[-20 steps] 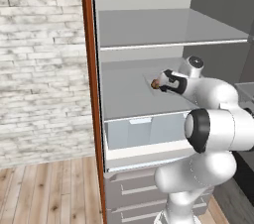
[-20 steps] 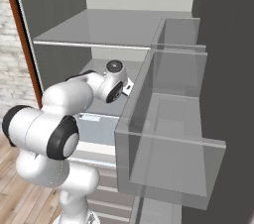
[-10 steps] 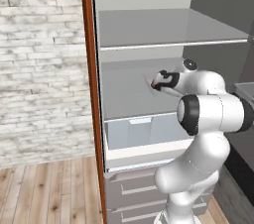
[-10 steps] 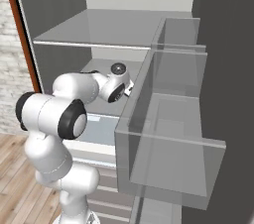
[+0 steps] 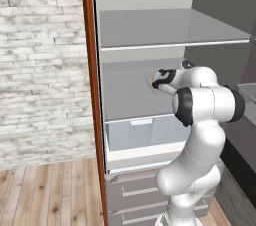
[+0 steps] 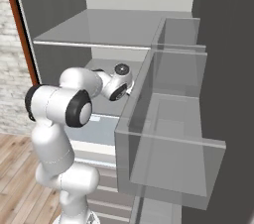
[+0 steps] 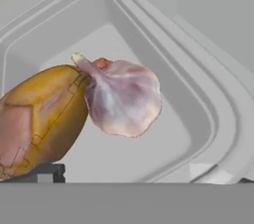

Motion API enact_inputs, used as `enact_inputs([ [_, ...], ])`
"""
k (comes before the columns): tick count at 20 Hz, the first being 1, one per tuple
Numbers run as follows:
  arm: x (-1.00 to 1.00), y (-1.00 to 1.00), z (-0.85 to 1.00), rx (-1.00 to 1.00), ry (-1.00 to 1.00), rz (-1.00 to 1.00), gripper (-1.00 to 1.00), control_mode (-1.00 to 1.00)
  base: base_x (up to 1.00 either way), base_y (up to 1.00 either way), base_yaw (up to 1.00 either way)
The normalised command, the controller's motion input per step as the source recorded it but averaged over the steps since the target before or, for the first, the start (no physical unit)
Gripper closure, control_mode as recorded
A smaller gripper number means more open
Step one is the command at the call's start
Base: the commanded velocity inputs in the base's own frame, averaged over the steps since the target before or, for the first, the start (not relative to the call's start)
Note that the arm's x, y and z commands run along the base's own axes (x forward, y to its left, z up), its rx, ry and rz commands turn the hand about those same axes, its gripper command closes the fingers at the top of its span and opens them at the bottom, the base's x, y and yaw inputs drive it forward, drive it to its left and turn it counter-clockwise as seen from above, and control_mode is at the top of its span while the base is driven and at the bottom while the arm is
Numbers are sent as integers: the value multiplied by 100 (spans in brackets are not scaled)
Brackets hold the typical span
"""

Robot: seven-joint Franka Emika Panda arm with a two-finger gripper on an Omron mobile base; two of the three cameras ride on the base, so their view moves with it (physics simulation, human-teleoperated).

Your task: Place the tupperware containing the chicken drumstick and garlic meal in the microwave. Close the microwave door and press the start button to reheat the meal.

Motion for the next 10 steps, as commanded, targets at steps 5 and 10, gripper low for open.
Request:
enact_inputs([
  [5,21,0,-26,0,4,0,100,-100,0,0,0],
  [10,0,0,-9,0,0,0,100,-100,0,0,0],
])
